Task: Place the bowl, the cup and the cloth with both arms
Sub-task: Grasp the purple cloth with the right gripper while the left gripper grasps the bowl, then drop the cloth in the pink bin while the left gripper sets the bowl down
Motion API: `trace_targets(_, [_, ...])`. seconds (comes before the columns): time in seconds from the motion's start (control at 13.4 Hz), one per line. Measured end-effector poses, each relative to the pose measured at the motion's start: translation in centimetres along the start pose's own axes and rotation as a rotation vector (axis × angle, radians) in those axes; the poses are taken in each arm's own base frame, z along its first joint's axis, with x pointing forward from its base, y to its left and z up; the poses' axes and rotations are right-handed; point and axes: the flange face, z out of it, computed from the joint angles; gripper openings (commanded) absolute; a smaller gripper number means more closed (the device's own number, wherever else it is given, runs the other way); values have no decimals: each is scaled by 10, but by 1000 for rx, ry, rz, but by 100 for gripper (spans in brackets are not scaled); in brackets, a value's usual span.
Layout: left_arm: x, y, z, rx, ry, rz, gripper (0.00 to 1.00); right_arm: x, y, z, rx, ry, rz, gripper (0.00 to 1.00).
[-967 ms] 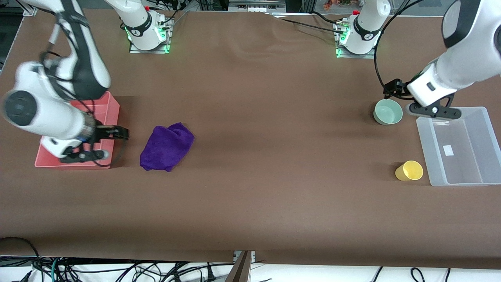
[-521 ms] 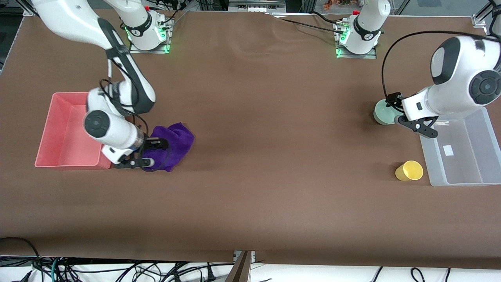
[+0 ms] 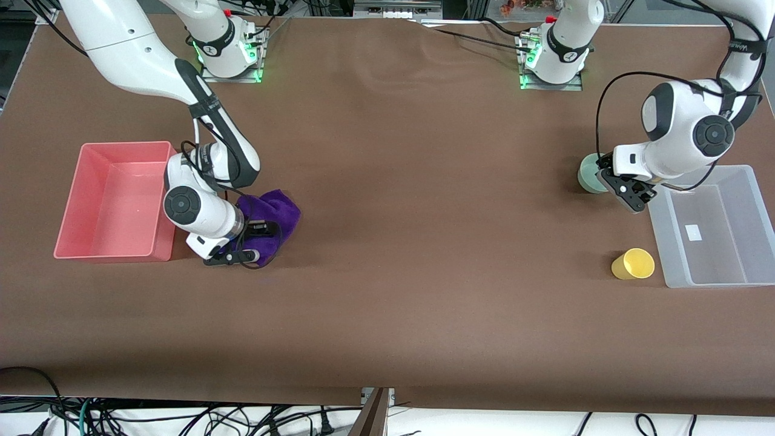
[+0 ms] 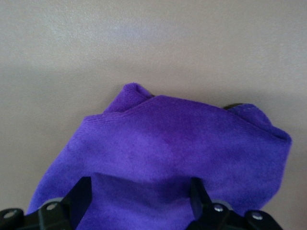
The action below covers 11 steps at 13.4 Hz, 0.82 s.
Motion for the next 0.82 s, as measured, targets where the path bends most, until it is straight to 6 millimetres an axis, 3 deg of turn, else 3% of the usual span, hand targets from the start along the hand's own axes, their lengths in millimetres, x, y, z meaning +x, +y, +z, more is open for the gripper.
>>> trace_targets(0.07, [-9, -6, 16, -1, 12, 24, 73, 0, 0, 2, 0, -2, 0, 1])
trace_targets(0.22, [-22, -13, 49, 6, 37, 45, 1, 0, 1, 3, 0, -3, 1, 0])
trace_targets(0.37, [-27, -13, 75, -10, 43, 48, 0, 1, 2, 2, -2, 0, -1, 0])
trace_targets(0.45, [-27, -15, 77, -2, 49, 47, 0, 1, 2, 1, -3, 2, -6, 0])
trace_targets(0.67, [-26, -18, 72, 8, 53, 46, 0, 5, 3, -6, -6, 13, -85, 0])
trace_targets(0.82, [-25, -17, 68, 6, 50, 50, 0, 11, 14, -22, -19, -13, -115, 0])
